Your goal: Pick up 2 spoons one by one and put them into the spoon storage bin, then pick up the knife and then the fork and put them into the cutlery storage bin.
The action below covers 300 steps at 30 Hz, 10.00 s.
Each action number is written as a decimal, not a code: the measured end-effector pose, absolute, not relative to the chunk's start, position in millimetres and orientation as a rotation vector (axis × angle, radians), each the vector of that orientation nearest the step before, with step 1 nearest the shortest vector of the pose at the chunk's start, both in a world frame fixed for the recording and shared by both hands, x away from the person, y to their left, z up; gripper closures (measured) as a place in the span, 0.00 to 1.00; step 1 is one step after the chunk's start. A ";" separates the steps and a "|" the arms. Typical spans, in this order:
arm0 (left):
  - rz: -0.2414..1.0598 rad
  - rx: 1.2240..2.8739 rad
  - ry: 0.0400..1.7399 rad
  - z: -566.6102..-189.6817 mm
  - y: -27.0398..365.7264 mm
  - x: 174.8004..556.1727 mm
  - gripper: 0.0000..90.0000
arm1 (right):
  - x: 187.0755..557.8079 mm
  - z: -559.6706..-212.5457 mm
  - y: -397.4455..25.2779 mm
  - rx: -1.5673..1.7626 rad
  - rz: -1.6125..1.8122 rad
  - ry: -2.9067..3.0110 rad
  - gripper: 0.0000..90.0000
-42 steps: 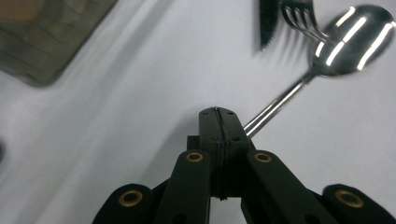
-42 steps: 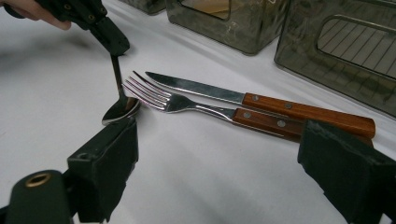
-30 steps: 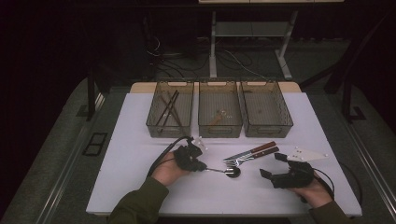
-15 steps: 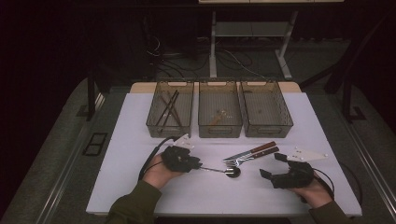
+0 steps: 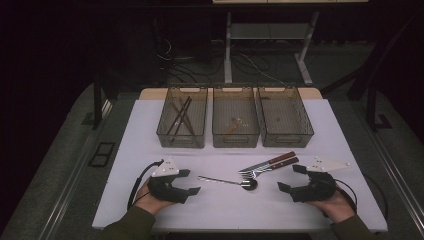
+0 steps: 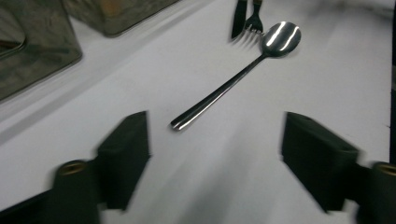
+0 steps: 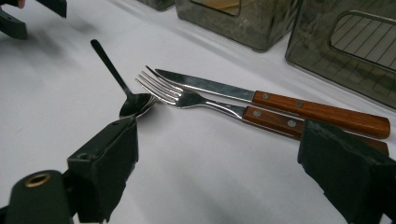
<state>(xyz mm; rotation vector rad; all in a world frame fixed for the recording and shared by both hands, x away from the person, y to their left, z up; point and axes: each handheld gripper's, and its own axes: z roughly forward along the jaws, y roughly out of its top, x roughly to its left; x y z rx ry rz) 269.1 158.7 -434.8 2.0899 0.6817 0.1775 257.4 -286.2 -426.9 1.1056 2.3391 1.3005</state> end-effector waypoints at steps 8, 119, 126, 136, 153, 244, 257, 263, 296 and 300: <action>0.196 2.080 0.716 -439.4 159.6 268.4 0.00 | 260.5 -420.5 -274.8 1.055 1.306 2.421 0.16; 0.199 2.093 0.686 -440.0 155.8 269.7 0.00 | 285.6 -442.0 -198.8 0.767 1.110 2.837 0.96; 0.198 2.091 0.686 -440.0 155.8 269.6 0.00 | 285.6 -441.8 -199.1 0.773 1.116 2.831 0.96; 0.197 2.090 0.683 -439.6 156.0 269.5 0.00 | 286.7 -436.4 -205.9 0.825 1.113 2.791 0.96; 0.195 2.087 0.688 -439.8 156.1 269.7 0.00 | 299.1 -413.2 -232.8 1.014 1.175 2.598 0.97; 0.182 2.097 0.673 -441.2 155.5 270.4 0.00 | 354.4 -397.9 -242.6 1.075 1.186 2.480 0.96; 0.185 2.100 0.671 -440.7 155.4 269.6 0.00 | 346.1 -426.4 -247.8 1.050 0.996 2.609 1.00; 0.184 2.095 0.673 -441.1 155.8 269.9 0.00 | 346.4 -431.2 -239.9 0.993 0.968 2.652 1.00; 0.177 2.104 0.670 -441.6 154.4 269.3 0.00 | 340.4 -435.4 -232.9 0.902 0.896 2.731 1.00; 0.175 2.104 0.670 -441.7 154.2 269.4 0.00 | 336.5 -435.7 -235.6 0.891 0.909 2.742 1.00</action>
